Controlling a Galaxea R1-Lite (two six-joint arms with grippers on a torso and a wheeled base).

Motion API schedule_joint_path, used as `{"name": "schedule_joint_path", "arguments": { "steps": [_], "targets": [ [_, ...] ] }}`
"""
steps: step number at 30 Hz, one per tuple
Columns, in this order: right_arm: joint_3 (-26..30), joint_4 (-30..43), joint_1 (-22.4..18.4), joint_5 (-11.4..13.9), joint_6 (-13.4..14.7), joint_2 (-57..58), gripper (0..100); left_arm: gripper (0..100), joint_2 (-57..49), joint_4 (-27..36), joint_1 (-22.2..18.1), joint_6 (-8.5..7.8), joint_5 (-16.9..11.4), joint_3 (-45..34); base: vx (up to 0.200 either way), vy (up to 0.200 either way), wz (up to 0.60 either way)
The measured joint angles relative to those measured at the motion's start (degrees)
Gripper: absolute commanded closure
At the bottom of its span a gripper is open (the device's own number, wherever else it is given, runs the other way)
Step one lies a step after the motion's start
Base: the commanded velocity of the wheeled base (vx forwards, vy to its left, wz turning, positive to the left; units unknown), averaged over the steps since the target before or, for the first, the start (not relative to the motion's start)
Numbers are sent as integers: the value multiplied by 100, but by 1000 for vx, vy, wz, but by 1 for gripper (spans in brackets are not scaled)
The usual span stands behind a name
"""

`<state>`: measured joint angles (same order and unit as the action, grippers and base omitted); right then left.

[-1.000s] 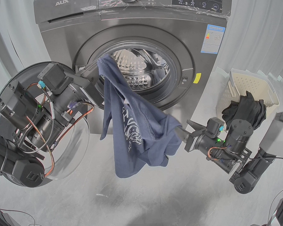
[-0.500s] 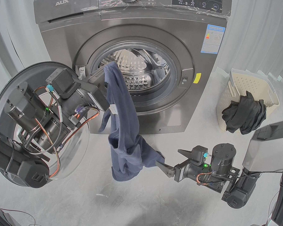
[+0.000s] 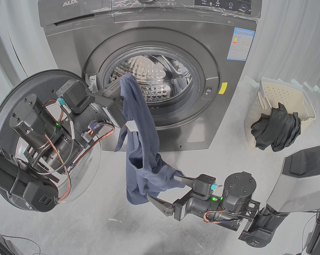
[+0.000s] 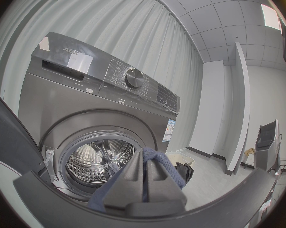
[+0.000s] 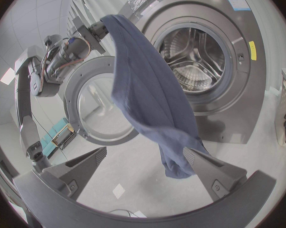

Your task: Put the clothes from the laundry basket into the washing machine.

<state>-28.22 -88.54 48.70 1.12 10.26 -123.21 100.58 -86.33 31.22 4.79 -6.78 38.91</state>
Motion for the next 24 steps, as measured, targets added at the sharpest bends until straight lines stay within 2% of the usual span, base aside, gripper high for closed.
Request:
{"name": "schedule_joint_path", "arguments": {
  "steps": [7, 13, 14, 24],
  "targets": [
    [-708, 5, 2, -4, -105, -179, 0, 100, 29, 0, 11, -6, 0, 4, 0, 0, 0],
    [-1315, 7, -193, 5, -179, -567, 0, 100, 27, -2, 17, -9, -2, 4, 0, 0, 0],
    [-1386, 9, -232, 5, -189, -628, 100, 100, 22, -5, 17, -6, -2, 4, 0, 0, 0],
    [-1471, 0, -350, 5, -176, -664, 100, 100, 21, -7, 11, -6, -6, 4, 0, 0, 0]
  ]
}}
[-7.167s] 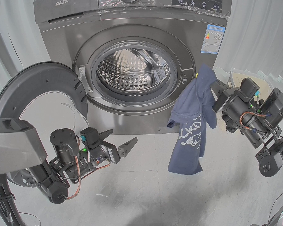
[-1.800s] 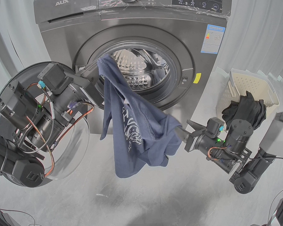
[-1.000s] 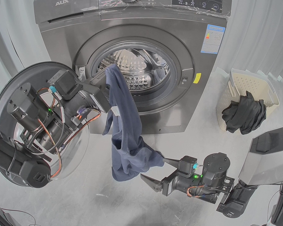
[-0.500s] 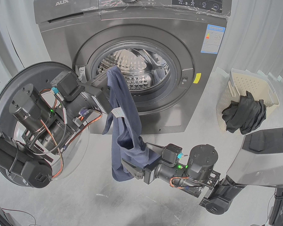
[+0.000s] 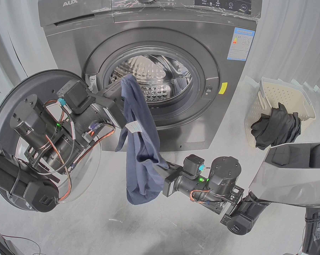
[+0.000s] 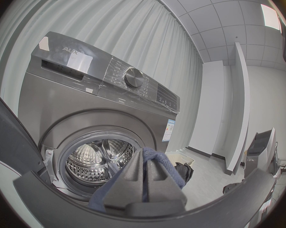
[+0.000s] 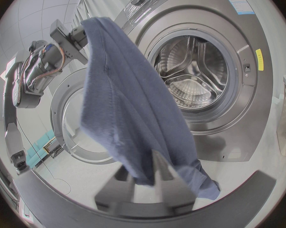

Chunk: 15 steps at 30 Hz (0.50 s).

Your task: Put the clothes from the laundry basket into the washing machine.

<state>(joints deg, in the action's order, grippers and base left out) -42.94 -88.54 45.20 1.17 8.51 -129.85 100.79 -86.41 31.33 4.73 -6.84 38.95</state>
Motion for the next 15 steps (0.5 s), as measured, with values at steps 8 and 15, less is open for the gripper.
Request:
{"name": "schedule_joint_path", "arguments": {
  "steps": [8, 15],
  "targets": [
    [683, 2, -205, -5, -4, 778, 100, 100, 6, -9, -46, 0, -2, -11, 0, 0, 0],
    [1207, 9, -585, -16, 20, 1681, 100, 100, -10, -6, -135, -5, -16, -41, 0, 0, 0]
  ]
}}
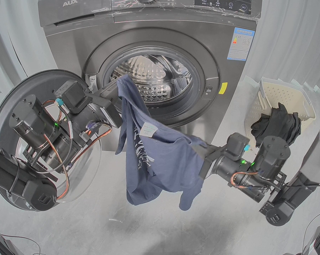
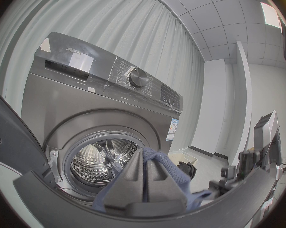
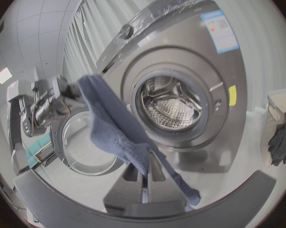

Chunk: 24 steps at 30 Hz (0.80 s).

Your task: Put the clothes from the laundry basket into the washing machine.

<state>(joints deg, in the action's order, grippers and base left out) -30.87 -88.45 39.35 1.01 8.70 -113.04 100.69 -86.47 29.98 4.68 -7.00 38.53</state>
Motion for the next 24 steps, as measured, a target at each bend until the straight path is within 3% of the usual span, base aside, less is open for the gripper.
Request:
{"name": "schedule_joint_path", "arguments": {
  "steps": [11, 24],
  "targets": [
    [-419, 10, -471, -66, -34, 1013, 100, 100, -321, 173, -256, -12, -44, -155, 0, 0, 0],
    [-968, 11, -501, -273, -37, 1352, 100, 100, -602, 263, -460, -23, -77, -188, 0, 0, 0]
  ]
}}
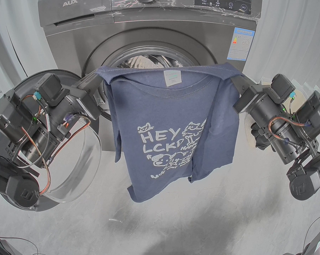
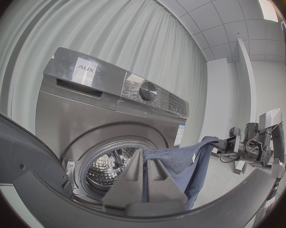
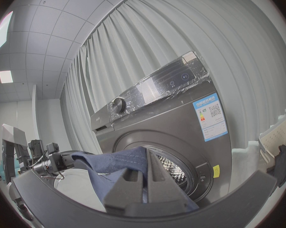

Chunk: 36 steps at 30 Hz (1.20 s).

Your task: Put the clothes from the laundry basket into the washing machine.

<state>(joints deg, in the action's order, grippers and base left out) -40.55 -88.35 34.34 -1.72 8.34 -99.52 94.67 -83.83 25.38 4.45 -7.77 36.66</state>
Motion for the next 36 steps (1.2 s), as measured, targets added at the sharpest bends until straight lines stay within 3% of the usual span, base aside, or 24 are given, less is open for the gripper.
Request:
{"name": "schedule_joint_path", "arguments": {
  "steps": [14, 36],
  "targets": [
    [-291, 49, 107, -60, 4, 154, 100, 100, -379, 644, -44, -7, 5, 20, 0, 0, 0],
    [87, 35, 149, -216, 258, 85, 100, 100, -173, 627, 251, 1, 9, -35, 0, 0, 0]
  ]
}}
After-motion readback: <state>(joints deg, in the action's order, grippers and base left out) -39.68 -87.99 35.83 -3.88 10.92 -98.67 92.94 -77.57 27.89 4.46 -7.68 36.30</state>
